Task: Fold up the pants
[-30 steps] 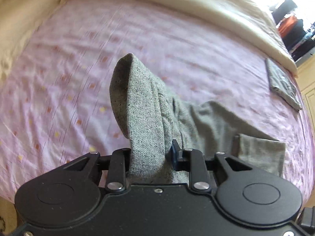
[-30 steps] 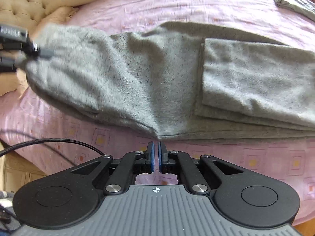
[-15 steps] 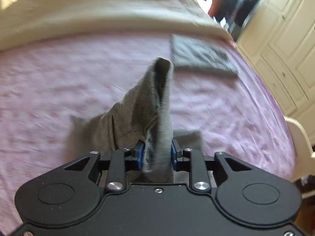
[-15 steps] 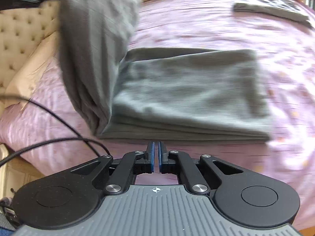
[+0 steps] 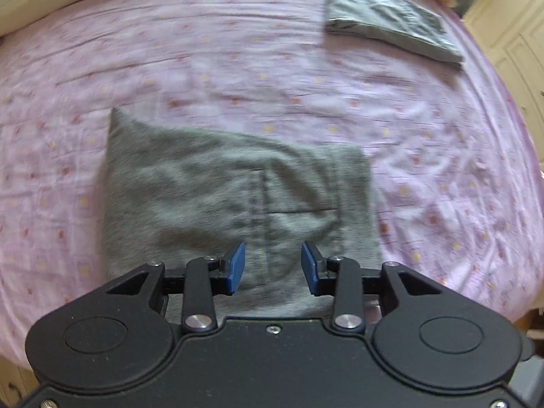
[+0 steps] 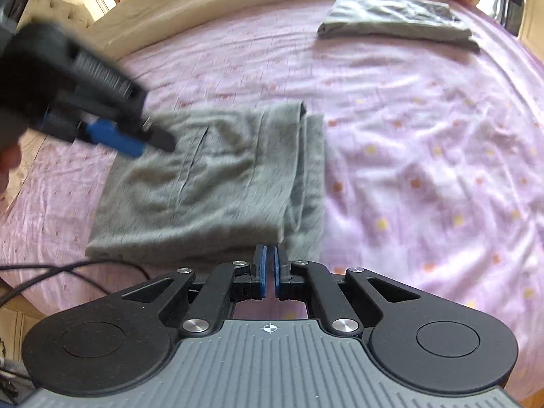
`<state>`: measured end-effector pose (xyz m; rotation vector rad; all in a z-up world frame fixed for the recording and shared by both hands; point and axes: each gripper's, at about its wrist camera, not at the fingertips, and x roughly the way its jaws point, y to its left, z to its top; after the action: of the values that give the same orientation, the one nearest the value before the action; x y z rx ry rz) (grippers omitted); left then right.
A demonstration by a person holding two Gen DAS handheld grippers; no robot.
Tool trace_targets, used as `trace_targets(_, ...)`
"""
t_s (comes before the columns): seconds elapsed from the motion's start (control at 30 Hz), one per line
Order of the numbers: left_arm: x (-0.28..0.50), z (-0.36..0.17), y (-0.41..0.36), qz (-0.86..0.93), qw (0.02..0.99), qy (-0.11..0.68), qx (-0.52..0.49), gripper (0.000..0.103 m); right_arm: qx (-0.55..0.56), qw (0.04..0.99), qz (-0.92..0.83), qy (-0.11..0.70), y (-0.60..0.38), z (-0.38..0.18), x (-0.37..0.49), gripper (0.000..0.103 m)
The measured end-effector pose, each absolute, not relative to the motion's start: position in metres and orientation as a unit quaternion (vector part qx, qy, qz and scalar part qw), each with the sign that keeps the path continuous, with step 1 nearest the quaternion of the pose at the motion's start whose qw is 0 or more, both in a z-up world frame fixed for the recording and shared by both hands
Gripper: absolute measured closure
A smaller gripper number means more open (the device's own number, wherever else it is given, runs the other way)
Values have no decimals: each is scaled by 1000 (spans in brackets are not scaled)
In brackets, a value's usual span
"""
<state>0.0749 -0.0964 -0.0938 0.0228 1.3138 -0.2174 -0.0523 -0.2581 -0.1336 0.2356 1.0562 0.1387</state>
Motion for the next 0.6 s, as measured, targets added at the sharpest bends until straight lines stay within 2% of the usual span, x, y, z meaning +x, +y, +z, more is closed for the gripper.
trace_targets(0.1, 78, -102, -79, -67, 784, 617, 11, 51, 112, 864, 62, 487, -270, -130, -35, 92)
trace_targets(0.27, 80, -116, -50, -24, 773, 634, 8, 50, 111, 870, 59, 476, -280, -133, -5, 73)
trace_targets(0.6, 57, -140, 1, 27, 745, 666, 14, 46, 102, 852, 73, 508, -268, -164, 29, 68)
